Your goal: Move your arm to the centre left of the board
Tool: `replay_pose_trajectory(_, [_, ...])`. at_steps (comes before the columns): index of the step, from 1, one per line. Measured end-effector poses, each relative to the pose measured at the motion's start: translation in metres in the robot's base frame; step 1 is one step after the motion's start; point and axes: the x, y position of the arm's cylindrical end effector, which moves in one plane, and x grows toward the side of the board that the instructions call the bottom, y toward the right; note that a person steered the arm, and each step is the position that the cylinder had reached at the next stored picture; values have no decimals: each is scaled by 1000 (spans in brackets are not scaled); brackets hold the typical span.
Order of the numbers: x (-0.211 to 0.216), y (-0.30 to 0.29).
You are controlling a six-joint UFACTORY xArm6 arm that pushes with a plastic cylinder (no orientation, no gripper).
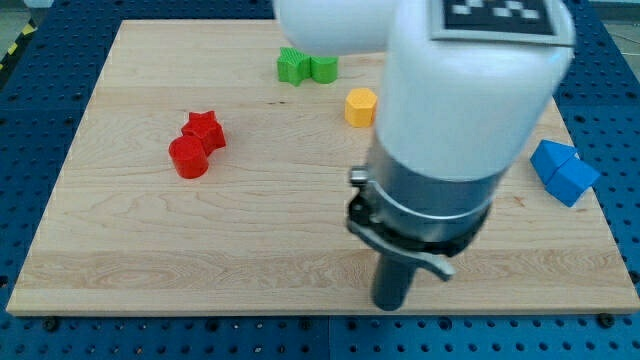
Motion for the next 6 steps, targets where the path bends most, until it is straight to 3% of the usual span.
replay_pose_trajectory(2, [-6,-130])
replay_pose_trajectory(6, [-143,-277])
